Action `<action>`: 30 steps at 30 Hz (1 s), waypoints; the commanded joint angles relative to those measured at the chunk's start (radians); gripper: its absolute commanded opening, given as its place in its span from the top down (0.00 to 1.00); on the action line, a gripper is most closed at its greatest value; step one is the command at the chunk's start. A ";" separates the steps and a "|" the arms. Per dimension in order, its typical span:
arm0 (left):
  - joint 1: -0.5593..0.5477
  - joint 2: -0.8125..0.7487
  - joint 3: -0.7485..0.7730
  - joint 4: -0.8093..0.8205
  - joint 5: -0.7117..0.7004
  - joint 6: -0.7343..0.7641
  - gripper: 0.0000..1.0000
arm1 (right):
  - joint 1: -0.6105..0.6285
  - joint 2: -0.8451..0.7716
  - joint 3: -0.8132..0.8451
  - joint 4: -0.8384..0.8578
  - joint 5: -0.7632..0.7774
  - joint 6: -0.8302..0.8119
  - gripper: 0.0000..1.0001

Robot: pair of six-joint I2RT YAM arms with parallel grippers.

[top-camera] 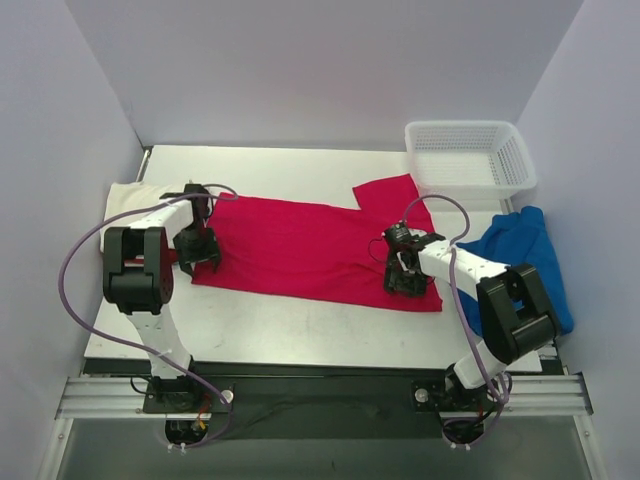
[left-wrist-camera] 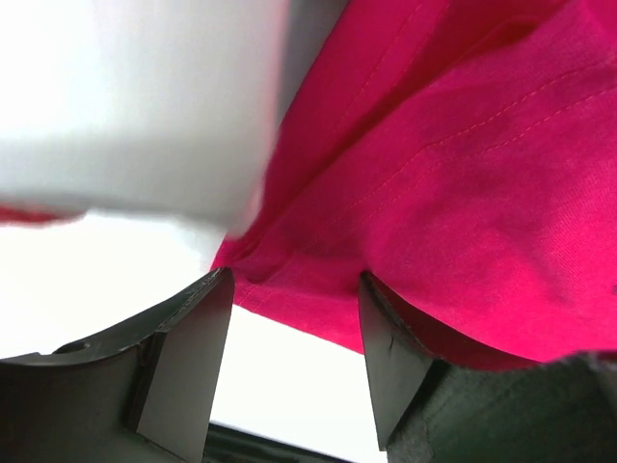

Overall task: Fold and stack the t-shirts
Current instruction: Fold the flattened tshirt in 1/3 of the way

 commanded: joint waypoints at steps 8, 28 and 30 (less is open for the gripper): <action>-0.002 -0.121 -0.186 -0.152 -0.043 0.002 0.34 | -0.004 -0.038 -0.083 -0.135 -0.047 -0.010 0.53; -0.013 -0.265 0.024 -0.118 0.047 0.000 0.33 | -0.004 -0.115 0.099 -0.119 -0.017 -0.005 0.63; -0.015 -0.251 0.022 -0.100 0.085 -0.003 0.33 | -0.006 -0.078 0.110 -0.067 -0.051 0.002 0.68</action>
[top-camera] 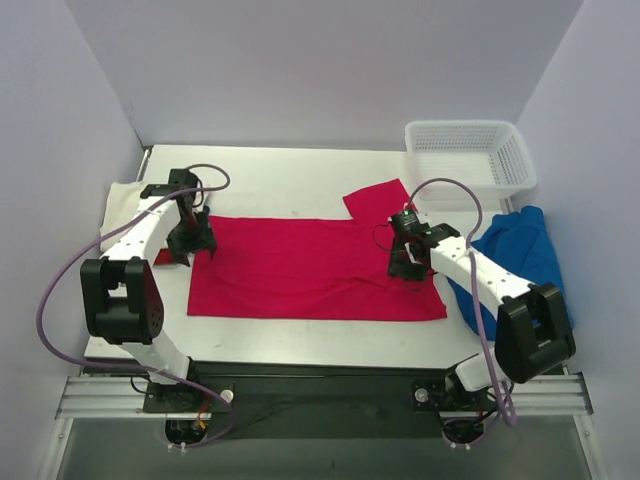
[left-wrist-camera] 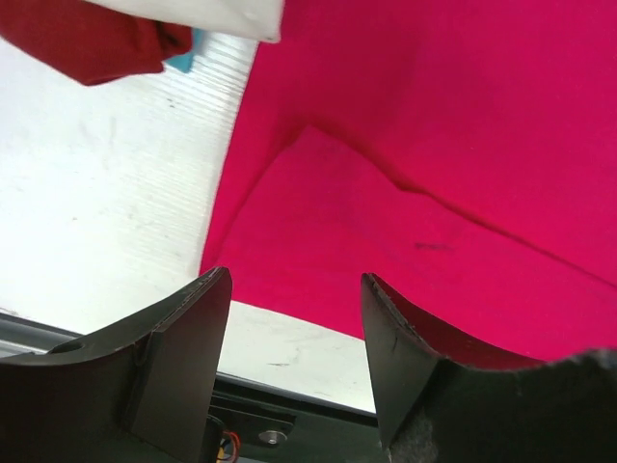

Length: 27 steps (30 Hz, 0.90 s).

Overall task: Fold and stack the t-shirts
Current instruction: Fold the flattened tshirt in 1/3 of the way

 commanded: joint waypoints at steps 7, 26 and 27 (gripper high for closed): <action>-0.006 0.028 -0.008 0.073 0.098 -0.007 0.33 | 0.004 0.158 0.032 0.112 -0.075 0.035 0.68; -0.005 0.060 -0.037 0.073 0.083 0.013 0.33 | 0.006 0.221 0.019 0.089 -0.090 0.026 0.72; -0.005 0.063 -0.037 0.071 0.083 0.015 0.33 | 0.004 0.224 0.019 0.088 -0.090 0.024 0.72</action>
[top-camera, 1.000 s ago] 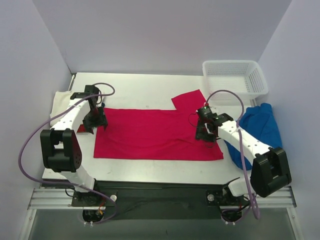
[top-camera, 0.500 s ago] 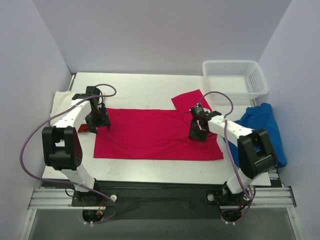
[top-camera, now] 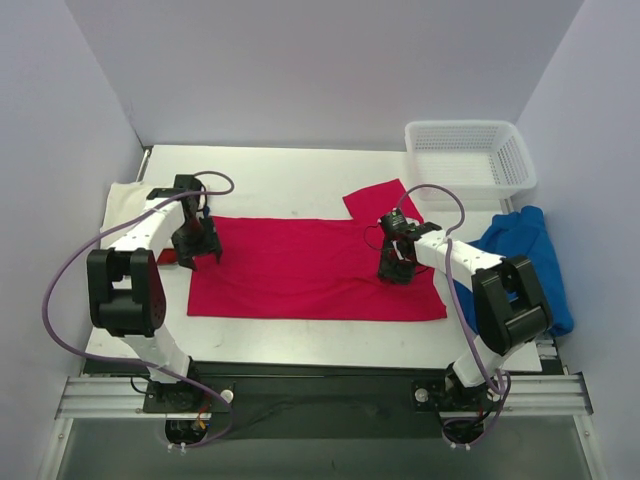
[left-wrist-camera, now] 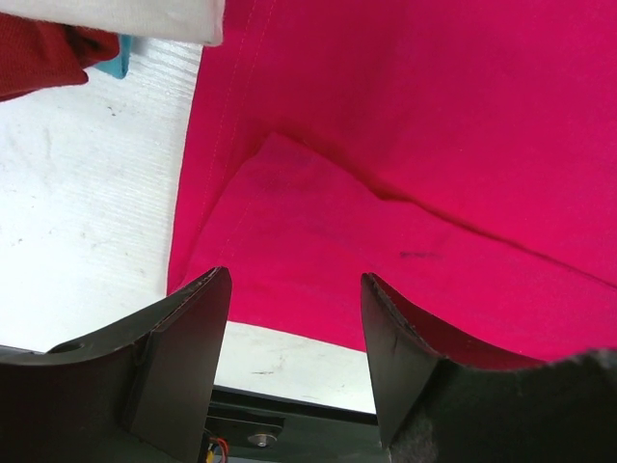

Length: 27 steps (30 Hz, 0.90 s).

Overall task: Fold and stack the t-shirts
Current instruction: Fold the flattened tshirt in 1/3 of the way

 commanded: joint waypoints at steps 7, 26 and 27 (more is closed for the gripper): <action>-0.005 0.014 0.004 0.014 -0.005 0.018 0.34 | 0.003 0.036 0.003 -0.052 -0.030 0.000 0.72; -0.005 0.024 0.030 0.007 -0.011 0.021 0.34 | 0.033 0.021 0.062 -0.101 0.018 -0.016 1.00; -0.005 0.024 0.031 0.006 -0.011 0.022 0.34 | 0.040 0.015 0.083 -0.106 0.025 -0.017 1.00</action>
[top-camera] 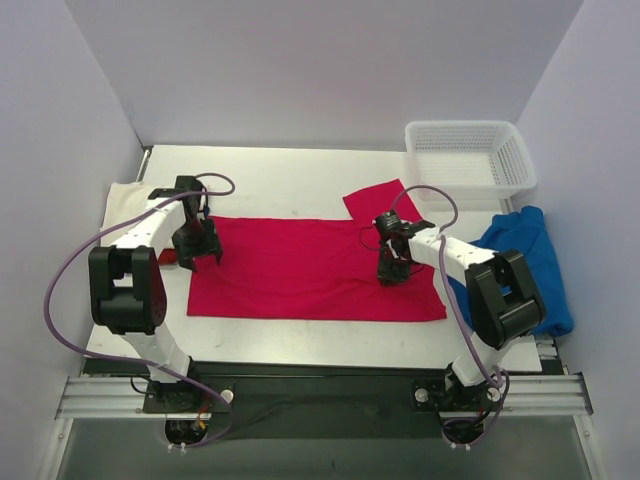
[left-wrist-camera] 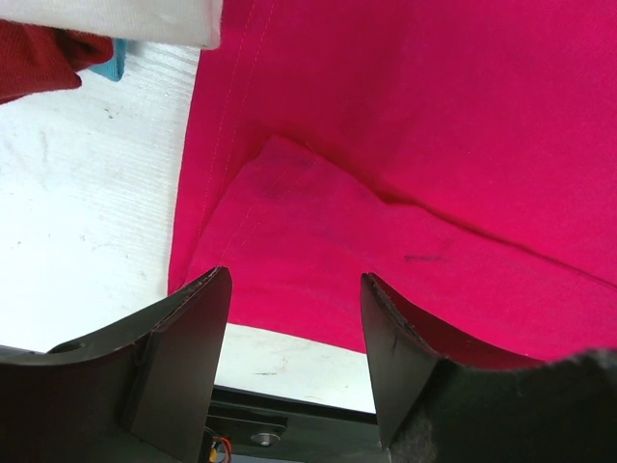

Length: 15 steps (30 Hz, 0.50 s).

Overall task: Fold and stack the t-shirts
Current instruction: Fold the flattened tshirt in 1/3 of the way

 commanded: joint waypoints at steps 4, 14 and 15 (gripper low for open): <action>-0.005 0.001 0.034 0.008 -0.011 0.014 0.34 | 0.036 -0.027 0.118 -0.102 0.081 -0.033 1.00; -0.005 0.009 0.042 0.005 -0.014 0.021 0.34 | 0.038 0.106 0.306 -0.121 0.128 -0.110 1.00; -0.005 0.009 0.044 0.005 -0.014 0.020 0.34 | 0.038 0.133 0.318 -0.119 0.128 -0.115 1.00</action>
